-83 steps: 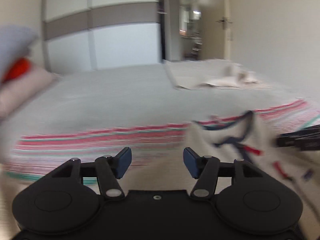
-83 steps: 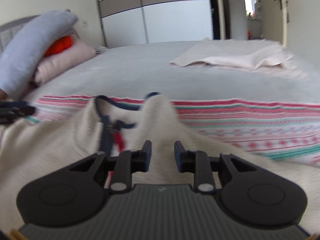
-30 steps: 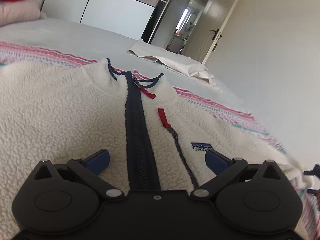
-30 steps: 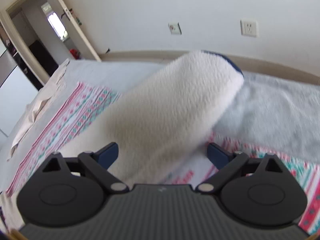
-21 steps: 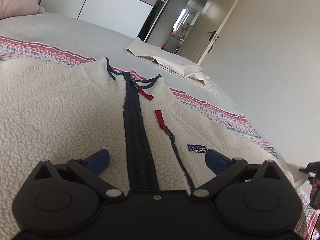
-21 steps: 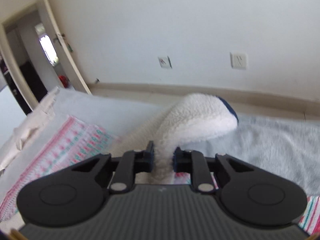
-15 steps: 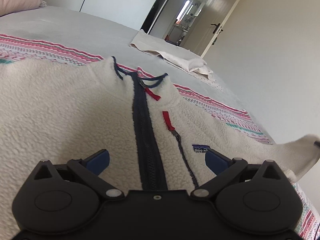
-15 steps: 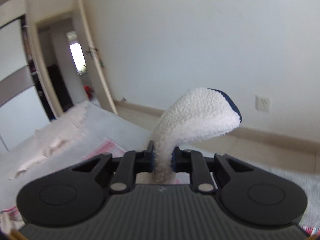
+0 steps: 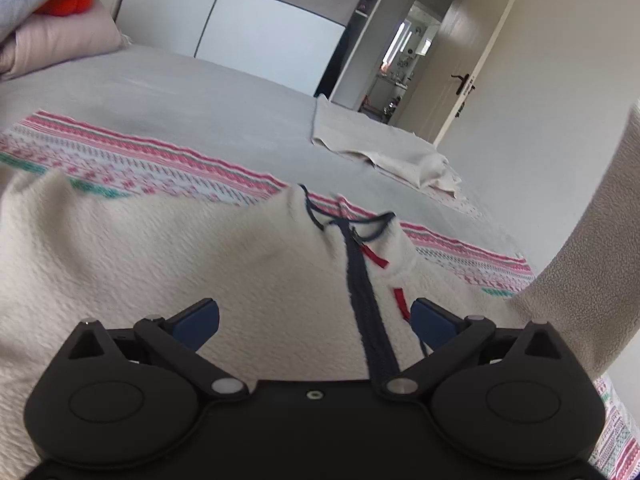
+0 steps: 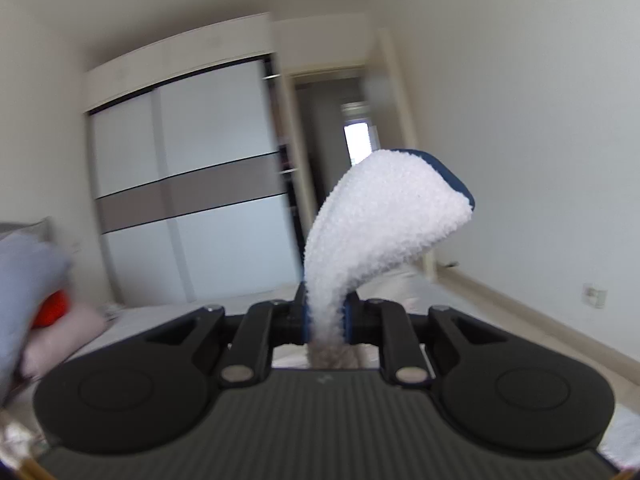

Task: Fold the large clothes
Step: 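Grasp the sleeve cuff with the right gripper and lift it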

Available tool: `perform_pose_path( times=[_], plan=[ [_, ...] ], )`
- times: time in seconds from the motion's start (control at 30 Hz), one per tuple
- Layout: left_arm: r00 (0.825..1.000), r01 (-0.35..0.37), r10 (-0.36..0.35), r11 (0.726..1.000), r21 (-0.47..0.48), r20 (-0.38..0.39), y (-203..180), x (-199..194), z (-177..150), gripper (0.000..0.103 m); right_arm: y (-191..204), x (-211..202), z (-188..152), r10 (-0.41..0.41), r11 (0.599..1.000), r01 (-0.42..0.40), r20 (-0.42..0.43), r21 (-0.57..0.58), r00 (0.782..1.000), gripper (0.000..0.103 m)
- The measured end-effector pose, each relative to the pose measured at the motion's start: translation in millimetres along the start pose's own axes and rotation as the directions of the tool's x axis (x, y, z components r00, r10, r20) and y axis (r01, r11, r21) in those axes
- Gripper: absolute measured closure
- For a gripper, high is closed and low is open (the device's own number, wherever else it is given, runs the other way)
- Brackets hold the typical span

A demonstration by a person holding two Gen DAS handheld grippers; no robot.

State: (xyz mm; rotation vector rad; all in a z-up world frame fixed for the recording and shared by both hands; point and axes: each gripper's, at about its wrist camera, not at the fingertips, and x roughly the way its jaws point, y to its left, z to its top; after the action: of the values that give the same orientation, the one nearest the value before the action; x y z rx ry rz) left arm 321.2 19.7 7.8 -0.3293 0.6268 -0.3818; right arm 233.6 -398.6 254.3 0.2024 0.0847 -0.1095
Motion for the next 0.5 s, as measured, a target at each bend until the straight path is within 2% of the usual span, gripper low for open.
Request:
perform_pose_path(
  times=[0.1, 0.2, 0.33, 0.43, 0.5],
  plan=[
    [1.000, -0.006, 0.007, 0.999, -0.046, 0.020, 16.9, -6.9, 7.2, 0.000, 53.5, 13.3, -19.4, 0.146, 0.989, -0.147, -0.058, -0.011, 0.988, 0.089],
    [0.999, -0.003, 0.006, 0.995, -0.096, 0.036, 33.6, -11.5, 10.3, 0.000, 102.9, 32.1, -58.0, 0.274, 0.962, -0.274, -0.147, 0.024, 0.950, 0.089],
    [0.997, 0.032, -0.020, 0.985, -0.170, 0.069, 56.9, -18.0, 15.1, 0.000, 146.2, 58.2, -134.4, 0.397, 0.917, -0.363, -0.278, 0.168, 0.875, 0.089],
    [0.994, 0.061, -0.035, 0.963, -0.261, 0.104, 73.7, -18.9, 15.0, 0.001, 158.2, 82.2, -196.6, 0.429, 0.900, -0.345, -0.407, 0.265, 0.807, 0.088],
    [0.988, 0.115, -0.074, 0.937, -0.331, 0.133, 84.0, -17.2, 13.9, 0.002, 165.5, 90.7, -235.0, 0.423, 0.905, -0.327, -0.495, 0.272, 0.759, 0.084]
  ],
)
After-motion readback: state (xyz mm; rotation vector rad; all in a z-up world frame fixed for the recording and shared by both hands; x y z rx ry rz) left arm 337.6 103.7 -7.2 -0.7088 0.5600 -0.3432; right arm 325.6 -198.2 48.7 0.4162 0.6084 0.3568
